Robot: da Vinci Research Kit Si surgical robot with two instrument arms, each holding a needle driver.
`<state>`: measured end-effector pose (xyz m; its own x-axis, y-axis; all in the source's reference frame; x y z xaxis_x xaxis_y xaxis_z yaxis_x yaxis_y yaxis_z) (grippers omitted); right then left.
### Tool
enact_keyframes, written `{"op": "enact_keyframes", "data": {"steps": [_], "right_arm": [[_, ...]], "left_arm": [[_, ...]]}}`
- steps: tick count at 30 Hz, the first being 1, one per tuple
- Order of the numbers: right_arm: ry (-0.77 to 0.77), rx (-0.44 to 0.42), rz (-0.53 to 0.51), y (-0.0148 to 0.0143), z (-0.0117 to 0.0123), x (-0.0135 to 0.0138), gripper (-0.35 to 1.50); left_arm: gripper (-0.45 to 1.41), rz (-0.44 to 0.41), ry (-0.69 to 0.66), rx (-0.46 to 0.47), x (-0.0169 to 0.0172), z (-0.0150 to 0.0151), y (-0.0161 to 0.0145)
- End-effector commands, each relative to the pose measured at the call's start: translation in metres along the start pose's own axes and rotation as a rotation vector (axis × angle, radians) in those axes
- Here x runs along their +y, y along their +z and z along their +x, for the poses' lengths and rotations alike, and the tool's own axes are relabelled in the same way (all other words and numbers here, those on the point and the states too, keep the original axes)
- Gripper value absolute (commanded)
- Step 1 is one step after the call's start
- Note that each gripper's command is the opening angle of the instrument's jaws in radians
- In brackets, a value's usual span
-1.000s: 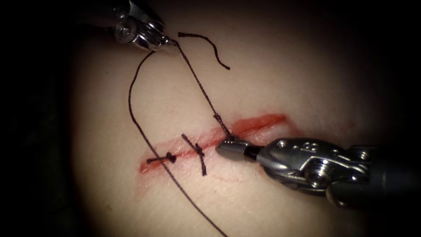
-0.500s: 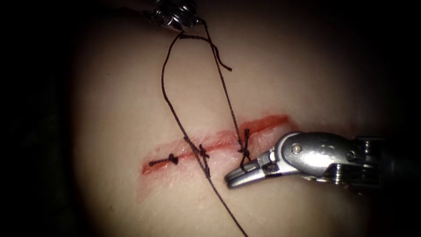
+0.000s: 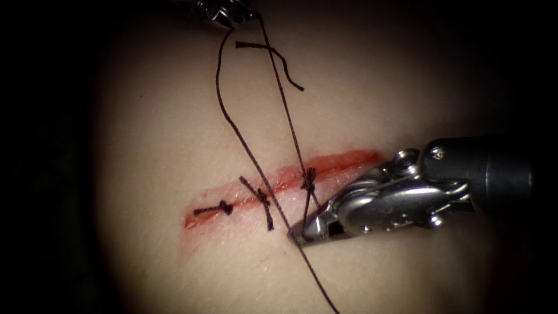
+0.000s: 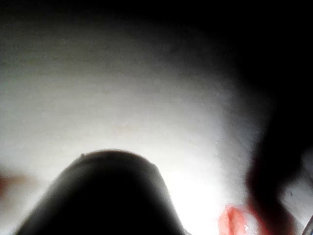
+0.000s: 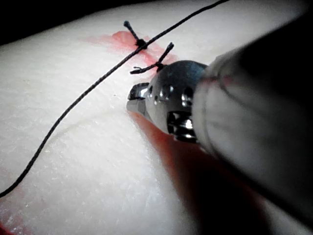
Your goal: Wound Closure
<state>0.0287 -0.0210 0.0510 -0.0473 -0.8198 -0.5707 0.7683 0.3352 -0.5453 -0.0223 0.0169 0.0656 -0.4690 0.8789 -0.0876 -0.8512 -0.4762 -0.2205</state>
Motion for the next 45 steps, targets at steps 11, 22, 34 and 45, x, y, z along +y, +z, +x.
{"op": "enact_keyframes", "data": {"steps": [11, 22, 34, 45], "right_arm": [[-0.445, -0.171, 0.141, -0.0013, 0.0014, 0.0005, -0.35], [-0.692, -0.146, 0.251, 0.0000, 0.0025, -0.0016, -0.35], [-0.893, -0.130, 0.401, -0.0002, 0.0033, -0.0007, -0.35], [-0.879, -0.118, 0.396, -0.0012, 0.0032, 0.0003, -0.35]], "left_arm": [[-0.45, 0.017, -0.005, -0.010, -0.0002, 0.0004, 0.0010], [-0.45, 0.038, -0.004, -0.019, -0.0010, 0.0009, 0.0011], [-0.45, 0.078, -0.007, -0.014, -0.0020, 0.0006, 0.0012], [-0.45, 0.094, 0.001, -0.013, -0.0021, 0.0005, 0.0012]]}}
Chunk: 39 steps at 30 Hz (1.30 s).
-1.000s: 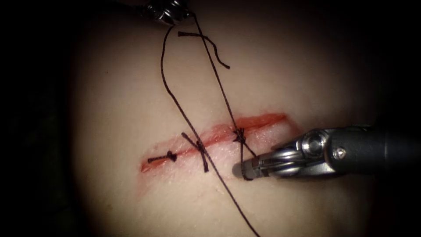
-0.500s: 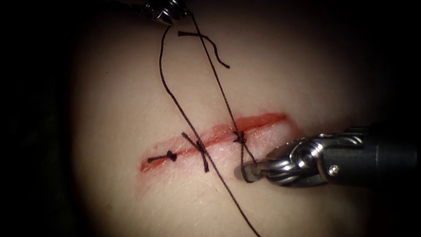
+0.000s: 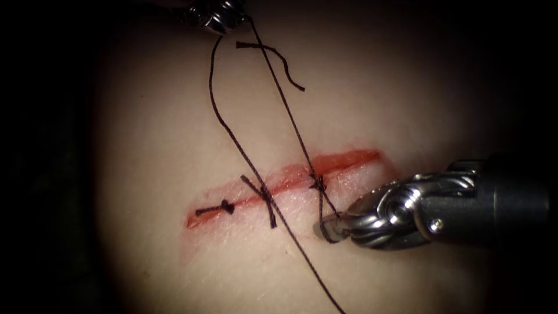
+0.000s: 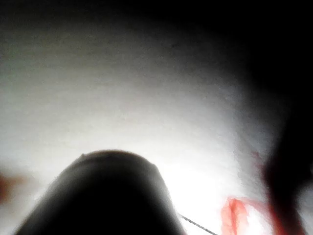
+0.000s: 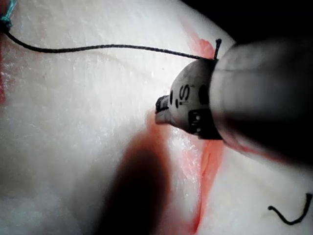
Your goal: Wound Closure
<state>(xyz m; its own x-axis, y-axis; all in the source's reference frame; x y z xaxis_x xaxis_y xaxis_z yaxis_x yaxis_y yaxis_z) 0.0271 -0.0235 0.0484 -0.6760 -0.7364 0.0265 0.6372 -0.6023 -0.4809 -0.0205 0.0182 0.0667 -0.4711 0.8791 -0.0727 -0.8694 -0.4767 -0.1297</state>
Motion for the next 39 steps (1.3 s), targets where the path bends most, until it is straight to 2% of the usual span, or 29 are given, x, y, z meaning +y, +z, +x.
{"op": "enact_keyframes", "data": {"steps": [1, 4, 5, 6, 7, 8, 10, 11, 12, 13, 15, 20, 23, 27, 31, 33, 35, 36, 38, 39], "right_arm": [[0.081, -0.012, -0.028, -0.0004, -0.0014, 0.0002, -0.35], [0.380, -0.047, -0.088, -0.0009, -0.0021, -0.0002, -0.35], [0.450, -0.057, -0.110, -0.0009, -0.0022, -0.0003, -0.16], [0.546, -0.066, -0.135, -0.0009, -0.0022, -0.0004, 0.34], [0.673, -0.078, -0.176, -0.0008, -0.0022, -0.0006, 0.56], [0.775, -0.085, -0.212, -0.0009, -0.0023, -0.0008, 0.86], [1.027, -0.102, -0.332, -0.0009, -0.0022, -0.0014, 1.20], [1.088, -0.106, -0.366, -0.0010, -0.0022, -0.0015, 1.32], [1.142, -0.111, -0.397, -0.0010, -0.0021, -0.0017, 1.35], [1.309, -0.108, -0.472, -0.0014, -0.0018, -0.0022, 1.35], [1.359, -0.108, -0.493, -0.0015, -0.0016, -0.0024, 1.35], [1.753, -0.072, -0.524, -0.0023, -0.0001, -0.0032, 1.37], [2.011, -0.021, -0.544, -0.0031, 0.0010, -0.0032, 1.40], [2.220, 0.022, -0.560, -0.0045, 0.0021, -0.0025, 1.34], [2.398, 0.029, -0.576, -0.0059, 0.0018, -0.0011, 1.32], [2.481, 0.040, -0.598, -0.0071, 0.0010, -0.0003, 1.03], [2.522, 0.026, -0.692, -0.0088, -0.0002, 0.0002, 0.96], [2.546, -0.005, -0.732, -0.0095, -0.0009, 0.0005, 1.03], [2.605, -0.114, -0.805, -0.0108, -0.0024, 0.0011, 1.02], [2.629, -0.170, -0.819, -0.0112, -0.0030, 0.0014, 1.17]], "left_arm": [[-0.45, -0.003, 0.017, -0.007, 0.0005, 0.0003, 0.0005], [-0.45, -0.067, 0.012, -0.012, 0.0012, -0.0002, 0.0001], [-0.45, -0.110, 0.005, -0.019, 0.0016, -0.0005, -0.0002], [-0.45, -0.134, 0.008, -0.018, 0.0020, -0.0008, -0.0004], [-0.45, -0.146, 0.012, -0.014, 0.0023, -0.0011, -0.0007], [-0.45, -0.145, 0.012, -0.015, 0.0029, -0.0015, -0.0011], [-0.45, -0.173, 0.019, -0.023, 0.0040, -0.0023, -0.0020], [-0.45, -0.182, 0.014, -0.024, 0.0042, -0.0025, -0.0024], [-0.45, -0.196, 0.009, -0.024, 0.0045, -0.0027, -0.0027], [-0.45, -0.211, 0.014, -0.022, 0.0048, -0.0030, -0.0035], [-0.45, -0.214, 0.011, -0.021, 0.0050, -0.0031, -0.0037], [-0.45, -0.225, 0.020, -0.020, 0.0054, -0.0029, -0.0036], [-0.45, -0.224, 0.022, -0.018, 0.0053, -0.0030, -0.0034], [-0.45, -0.225, 0.025, -0.017, 0.0050, -0.0031, -0.0033], [-0.45, -0.224, 0.025, -0.017, 0.0050, -0.0030, -0.0033], [-0.45, -0.223, 0.024, -0.016, 0.0050, -0.0031, -0.0032], [-0.45, -0.221, 0.023, -0.015, 0.0051, -0.0031, -0.0030], [-0.45, -0.220, 0.023, -0.015, 0.0051, -0.0031, -0.0030], [-0.45, -0.223, 0.023, -0.018, 0.0052, -0.0032, -0.0028], [-0.45, -0.222, 0.023, -0.017, 0.0052, -0.0032, -0.0028]]}}
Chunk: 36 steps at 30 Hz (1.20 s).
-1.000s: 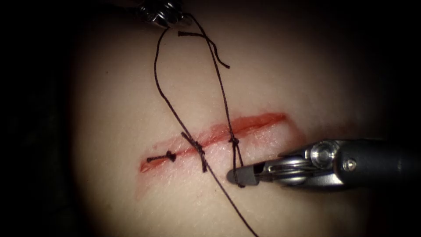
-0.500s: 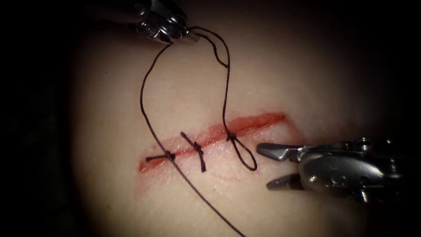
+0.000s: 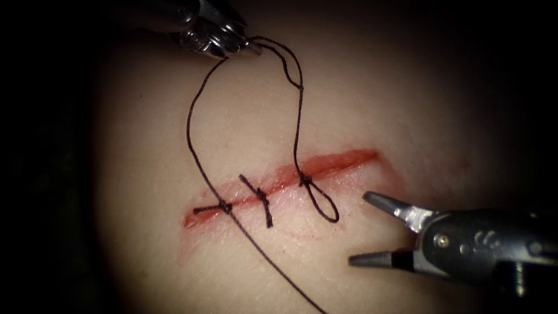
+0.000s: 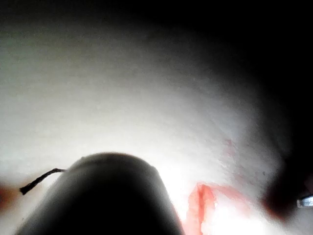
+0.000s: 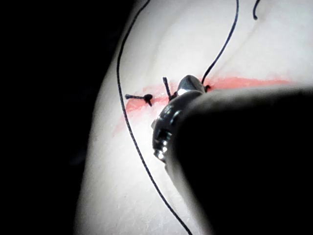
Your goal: Wound Closure
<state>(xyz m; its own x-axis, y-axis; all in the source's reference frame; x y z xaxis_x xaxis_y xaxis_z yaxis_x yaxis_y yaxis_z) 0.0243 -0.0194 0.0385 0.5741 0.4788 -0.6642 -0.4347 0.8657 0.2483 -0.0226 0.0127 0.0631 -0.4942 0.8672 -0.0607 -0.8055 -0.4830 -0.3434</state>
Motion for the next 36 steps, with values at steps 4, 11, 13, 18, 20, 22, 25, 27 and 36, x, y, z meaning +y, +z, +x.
{"op": "enact_keyframes", "data": {"steps": [4, 11, 13, 18, 20, 22, 25, 27, 36], "right_arm": [[-0.007, -0.016, -0.130, 0.0023, 0.0030, -0.0003, 1.17], [-0.043, -0.042, -0.230, 0.0057, 0.0005, -0.0009, 1.02], [-0.056, -0.067, -0.260, 0.0066, -0.0007, -0.0016, 1.02], [-0.053, -0.169, -0.306, 0.0073, -0.0021, -0.0030, 1.03], [-0.040, -0.171, -0.297, 0.0073, -0.0019, -0.0032, 1.03], [-0.021, -0.170, -0.276, 0.0073, -0.0016, -0.0036, 1.02], [0.000, -0.174, -0.272, 0.0075, -0.0011, -0.0044, 0.93], [0.009, -0.175, -0.265, 0.0077, -0.0009, -0.0048, 0.88], [0.051, -0.212, -0.279, 0.0081, -0.0009, -0.0051, 0.85]], "left_arm": [[-0.45, 0.000, 0.000, 0.000, 0.0002, 0.0003, 0.0008], [-0.45, 0.000, 0.000, 0.000, 0.0002, 0.0003, 0.0008], [-0.45, 0.001, 0.000, 0.001, 0.0002, 0.0003, 0.0009], [-0.45, 0.002, 0.000, 0.001, 0.0002, 0.0003, 0.0009], [-0.45, 0.002, 0.000, 0.002, 0.0002, 0.0003, 0.0010], [-0.45, 0.003, 0.000, 0.003, 0.0001, 0.0003, 0.0012], [-0.45, 0.003, 0.001, 0.002, 0.0001, 0.0002, 0.0013], [-0.45, 0.003, 0.000, 0.003, 0.0001, 0.0002, 0.0014], [-0.45, 0.001, 0.000, 0.001, 0.0001, 0.0002, 0.0014]]}}
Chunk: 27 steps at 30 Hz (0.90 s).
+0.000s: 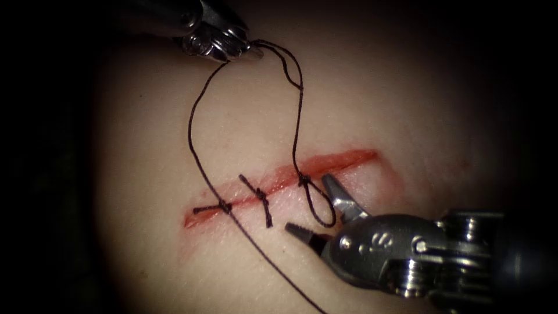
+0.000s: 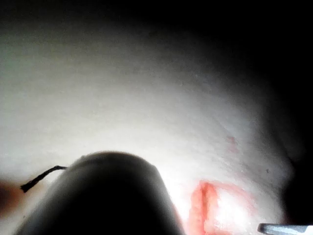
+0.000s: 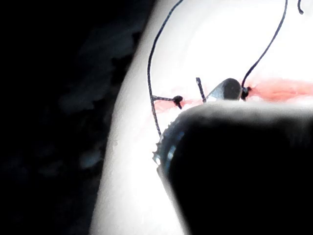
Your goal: Wound Closure
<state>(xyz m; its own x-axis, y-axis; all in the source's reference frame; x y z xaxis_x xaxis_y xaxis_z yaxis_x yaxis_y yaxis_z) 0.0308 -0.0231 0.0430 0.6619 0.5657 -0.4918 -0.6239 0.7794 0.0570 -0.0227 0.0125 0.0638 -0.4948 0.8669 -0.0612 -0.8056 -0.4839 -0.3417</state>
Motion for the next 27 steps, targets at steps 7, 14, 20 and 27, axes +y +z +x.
{"op": "enact_keyframes", "data": {"steps": [7, 14, 20, 27], "right_arm": [[0.038, -0.045, -0.007, 0.0022, -0.0011, -0.0003, 0.63], [0.061, -0.047, 0.058, 0.0023, -0.0008, -0.0007, -0.35], [0.038, -0.047, 0.080, 0.0020, -0.0005, -0.0006, -0.35], [-0.264, 0.016, 0.204, 0.0014, -0.0010, 0.0003, -0.35]], "left_arm": [[-0.45, 0.000, -0.001, 0.001, 0.0003, 0.0004, 0.0006], [-0.45, 0.000, -0.002, 0.001, 0.0003, 0.0004, 0.0006], [-0.45, 0.001, -0.004, 0.001, 0.0002, 0.0006, 0.0007], [-0.45, 0.004, -0.009, 0.005, -0.0001, 0.0014, 0.0012]]}}
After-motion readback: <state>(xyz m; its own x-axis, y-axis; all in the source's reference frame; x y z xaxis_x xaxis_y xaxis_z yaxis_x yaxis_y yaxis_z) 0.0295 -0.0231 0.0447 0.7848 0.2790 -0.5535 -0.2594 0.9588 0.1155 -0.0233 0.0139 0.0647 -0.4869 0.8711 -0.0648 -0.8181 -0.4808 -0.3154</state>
